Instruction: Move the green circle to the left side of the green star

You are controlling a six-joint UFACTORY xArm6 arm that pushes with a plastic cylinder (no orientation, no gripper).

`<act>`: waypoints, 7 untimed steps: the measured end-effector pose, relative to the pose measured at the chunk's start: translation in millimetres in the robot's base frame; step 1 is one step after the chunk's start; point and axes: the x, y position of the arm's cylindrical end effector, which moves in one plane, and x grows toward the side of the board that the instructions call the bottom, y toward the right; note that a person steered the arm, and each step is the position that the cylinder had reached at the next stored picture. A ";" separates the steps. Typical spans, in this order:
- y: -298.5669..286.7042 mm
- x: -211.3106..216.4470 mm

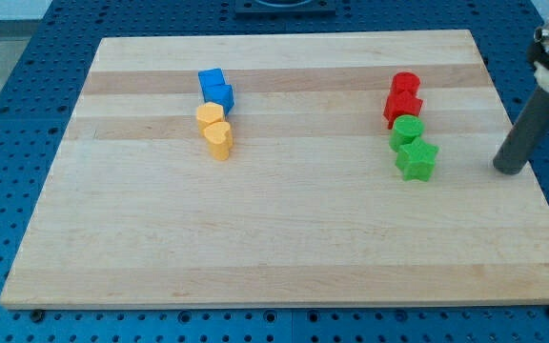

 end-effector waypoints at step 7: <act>-118.2 -52.9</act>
